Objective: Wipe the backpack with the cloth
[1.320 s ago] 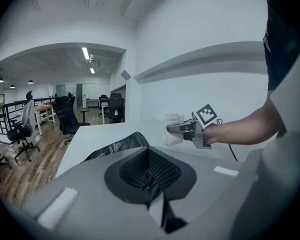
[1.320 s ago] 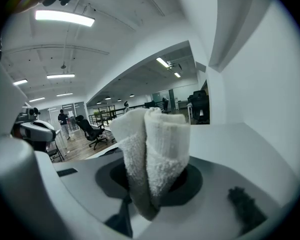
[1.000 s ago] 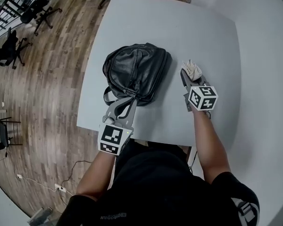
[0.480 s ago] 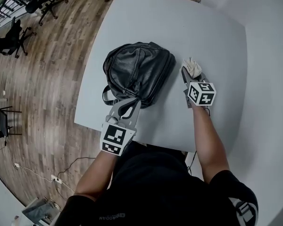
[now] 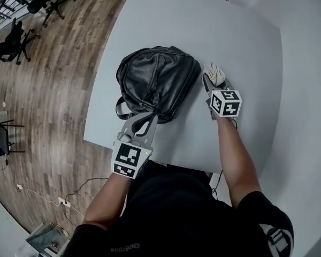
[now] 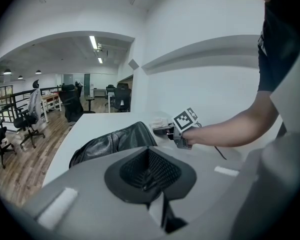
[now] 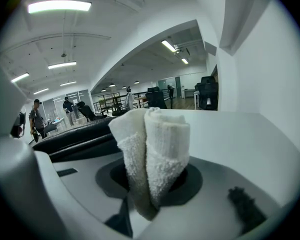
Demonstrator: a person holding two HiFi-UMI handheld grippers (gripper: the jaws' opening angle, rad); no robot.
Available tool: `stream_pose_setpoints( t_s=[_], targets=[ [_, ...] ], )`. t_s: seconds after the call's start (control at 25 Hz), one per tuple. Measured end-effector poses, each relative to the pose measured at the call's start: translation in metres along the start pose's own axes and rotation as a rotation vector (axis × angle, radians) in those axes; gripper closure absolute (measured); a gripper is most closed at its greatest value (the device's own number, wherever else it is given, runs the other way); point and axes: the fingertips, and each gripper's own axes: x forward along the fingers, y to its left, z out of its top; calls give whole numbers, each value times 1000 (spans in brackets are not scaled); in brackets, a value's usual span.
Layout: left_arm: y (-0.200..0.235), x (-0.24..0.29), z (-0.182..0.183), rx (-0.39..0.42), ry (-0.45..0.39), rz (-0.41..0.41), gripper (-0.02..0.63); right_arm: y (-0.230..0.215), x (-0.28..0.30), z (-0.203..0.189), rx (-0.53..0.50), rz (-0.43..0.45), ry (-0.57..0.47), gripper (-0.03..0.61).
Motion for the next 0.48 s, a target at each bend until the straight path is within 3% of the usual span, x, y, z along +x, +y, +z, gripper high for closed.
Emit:
stream_pose_setpoints(
  t_s=[0.48],
  targets=[
    [12,-17,-7,9,-1,-11,607,21,-4,1,-8,-12,-2,469]
  ],
)
